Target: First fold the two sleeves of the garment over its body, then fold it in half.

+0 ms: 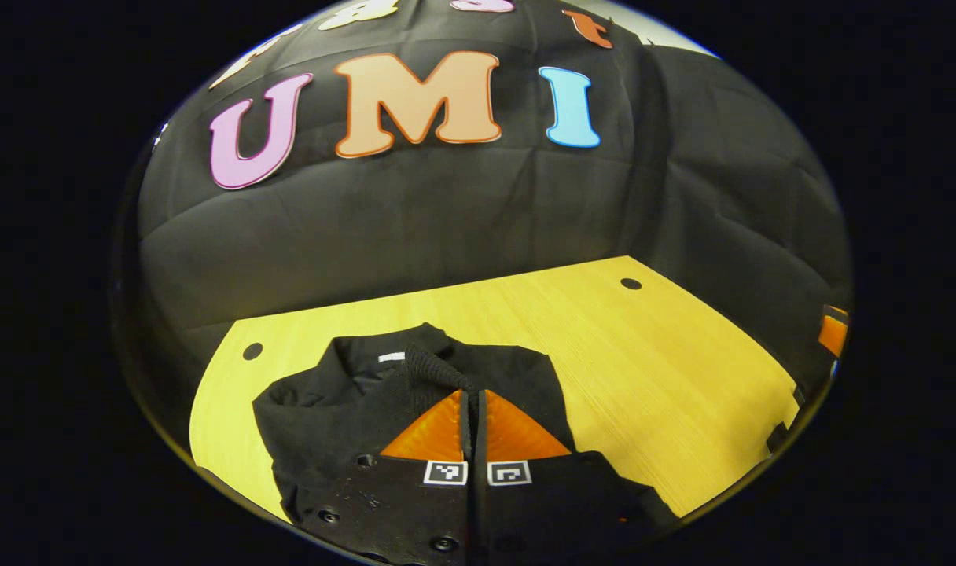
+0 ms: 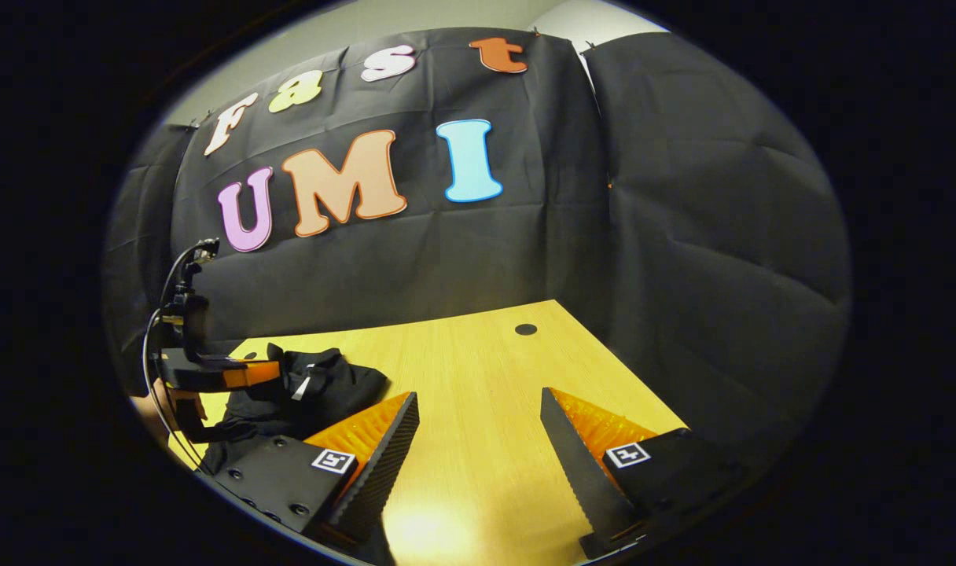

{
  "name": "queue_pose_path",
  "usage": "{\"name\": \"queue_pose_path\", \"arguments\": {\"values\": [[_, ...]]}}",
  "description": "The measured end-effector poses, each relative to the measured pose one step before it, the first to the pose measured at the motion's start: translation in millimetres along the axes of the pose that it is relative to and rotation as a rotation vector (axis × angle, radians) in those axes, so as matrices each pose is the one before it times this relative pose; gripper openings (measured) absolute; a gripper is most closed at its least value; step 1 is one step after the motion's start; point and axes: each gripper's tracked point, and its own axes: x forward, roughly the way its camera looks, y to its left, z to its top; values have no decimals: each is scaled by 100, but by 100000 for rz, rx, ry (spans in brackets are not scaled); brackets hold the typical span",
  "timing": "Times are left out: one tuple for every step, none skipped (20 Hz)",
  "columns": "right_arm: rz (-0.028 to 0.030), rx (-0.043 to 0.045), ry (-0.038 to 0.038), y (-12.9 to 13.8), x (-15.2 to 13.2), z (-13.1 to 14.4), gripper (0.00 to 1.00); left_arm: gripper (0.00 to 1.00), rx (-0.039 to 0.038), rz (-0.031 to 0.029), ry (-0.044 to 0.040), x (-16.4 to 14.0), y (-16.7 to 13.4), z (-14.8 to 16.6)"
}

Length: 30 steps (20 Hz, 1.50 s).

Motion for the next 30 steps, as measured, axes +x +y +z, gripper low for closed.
{"name": "queue_pose_path", "arguments": {"values": [[-3, -61, 543, -209, 435, 37, 99, 0, 501, 3698, -2429, 609, 263, 917], [599, -338, 495, -76, 333, -85, 99, 1, -1441, -2430, -2617, 176, -1142, 1127], [1145, -433, 180, 242, 139, 106, 99, 51, -3059, -1166, -5382, -874, -796, 1863], [1553, -617, -14, 434, -1, 132, 94, 100, -2076, -616, -6147, 11, -34, 1471], [1600, -832, -26, 532, 150, -106, 98, 91, 420, 964, -5435, -1088, 571, 1976], [1262, -832, 145, 644, -108, -146, 98, 93, 1776, 1562, -4084, -1659, 1139, 1237], [1600, -618, -411, 971, -248, 0, 98, 94, 2090, 1614, -2669, -1468, 1256, 820], [1996, -484, -841, 1569, -236, -186, 98, 94, 1703, 1839, -2156, -1569, 1242, 238], [1723, -838, -280, 1612, -421, -126, 98, 93, 686, 1952, -1778, -1666, 1540, 77], [1507, -1060, 128, 1507, -302, -400, 98, 93, 153, 1786, -97, -1734, 1495, -360], [1247, -1070, 387, 1250, -178, -666, 98, 93, -145, 2471, 677, -1914, 1764, -701], [1519, -923, 869, 1339, -463, -661, 98, 93, -49, 2860, 1767, -1886, 1834, -1139], [1517, -1037, 759, 1304, -516, -808, 98, 93, 24, 3414, 1167, -1742, 2047, -992], [572, -1249, 770, 1118, -507, -726, 98, 93, -208, 2681, 1913, -1789, 1714, -1164], [577, -962, 1412, 1011, -451, -1018, 98, 93, -606, 2466, 1862, -1527, 1594, -1238], [797, -839, 933, 1032, -542, -852, 98, 93, -516, 1811, 2168, -1637, 1512, -1460], [109, -1125, 846, 818, -513, -977, 98, 93, -416, 1671, 1294, -1273, 1389, -1243], [-225, -1029, 1585, 676, -359, -1068, 98, 93, -292, 1426, 2209, -1164, 1225, -1426], [-31, -722, 1998, 623, -424, -1288, 98, 92, -286, 1420, 2280, -1071, 1110, -1392], [65, -564, 1549, 650, -311, -1110, 98, 92, -425, 828, 1566, -773, 900, -1266], [-98, -655, 1649, 544, -290, -1037, 98, 93, -292, 645, 2123, -758, 715, -1246], [-169, -658, 1444, 547, -222, -983, 94, 93, -160, 600, 2178, -619, 745, -1398], [-223, -755, 1594, 388, -211, -1009, 98, 93, -227, 462, 2113, -695, 465, -1224], [-236, -1004, 1493, 345, -139, -966, 98, 93, -35, 86, 1562, -576, 486, -1162], [-459, -1006, 1286, 205, -187, -874, 98, 93, -31, -101, 1979, -489, 327, -1151], [-467, -756, 1356, 165, 16, -800, 98, 93, 165, -242, 1605, -412, 125, -1159], [-510, -489, 1828, 133, 24, -835, 98, 93, 372, -168, 2039, -347, 137, -1150], [-418, -86, 1659, 79, 47, -969, 98, 93, 451, -147, 2161, -190, 159, -1310], [-711, 66, 3008, 16, -24, -1112, 98, 93, 128, -24, 1942, -185, 140, -1156], [-531, 215, 1755, 21, 191, -1058, 98, 93, -124, -116, 1875, -159, 195, -1119]]}}
